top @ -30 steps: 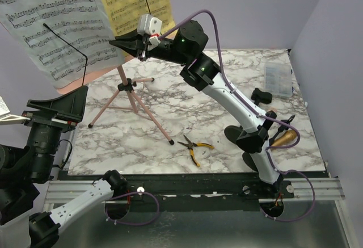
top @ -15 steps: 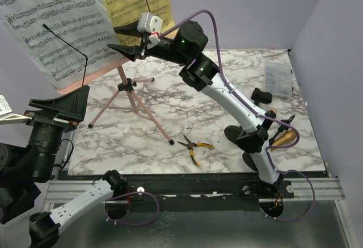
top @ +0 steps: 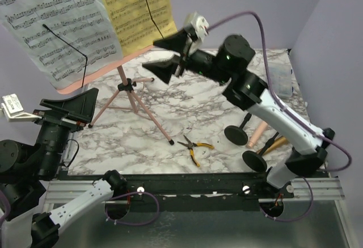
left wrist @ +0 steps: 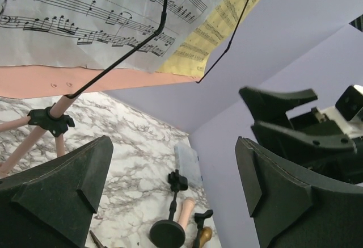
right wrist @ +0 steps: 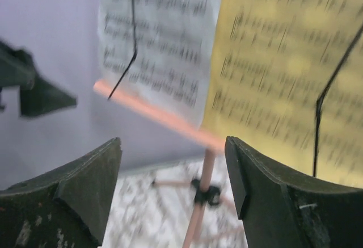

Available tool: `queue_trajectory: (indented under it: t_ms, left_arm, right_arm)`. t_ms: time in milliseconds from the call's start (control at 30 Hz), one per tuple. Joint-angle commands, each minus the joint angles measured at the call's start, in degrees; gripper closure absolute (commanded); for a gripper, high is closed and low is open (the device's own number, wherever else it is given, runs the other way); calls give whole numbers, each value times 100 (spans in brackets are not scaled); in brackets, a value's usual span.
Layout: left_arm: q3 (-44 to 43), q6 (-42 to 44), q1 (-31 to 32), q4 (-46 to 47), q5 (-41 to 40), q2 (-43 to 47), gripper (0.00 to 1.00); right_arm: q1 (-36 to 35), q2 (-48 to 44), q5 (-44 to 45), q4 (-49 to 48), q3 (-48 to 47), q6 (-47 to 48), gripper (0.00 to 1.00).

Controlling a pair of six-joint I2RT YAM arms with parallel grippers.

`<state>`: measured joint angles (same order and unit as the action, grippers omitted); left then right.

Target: Set up the instrument practice props

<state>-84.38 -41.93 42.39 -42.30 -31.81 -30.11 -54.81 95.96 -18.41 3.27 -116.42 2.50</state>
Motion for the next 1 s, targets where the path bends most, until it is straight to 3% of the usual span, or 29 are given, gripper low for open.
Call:
queue_trajectory:
  t_ms: [0, 133, 300, 433, 633, 767, 967]
  left_arm:
    - [169, 257, 18, 119, 465, 185, 1]
    - [365, 316, 25, 127, 644, 287, 1]
    - [659, 253, 32, 137, 798, 392, 1]
    - [826, 163, 42, 127, 963, 403, 1]
    - [1123, -14, 71, 101, 1128, 374, 1]
    - [1387, -112, 72, 82, 1169, 348, 1]
    - [1717, -116, 81, 20, 1207, 295, 1]
  right_arm:
    - [-52, -1327, 276, -593, 2547, -1111, 19]
    - [-73, -1851, 77, -1046, 4519, -1850, 15]
    - [-74, -1423, 454, -1747, 6134, -2562, 12]
    - [-135, -599, 672, -2184, 6397, -2735, 13]
    - [-488, 332, 1487, -2096, 6149, -2404, 13]
    - [-514, 580, 2136, -1994, 6114, -2187, 19]
    - [-516, 905, 2235, -2153, 6102, -2013, 28]
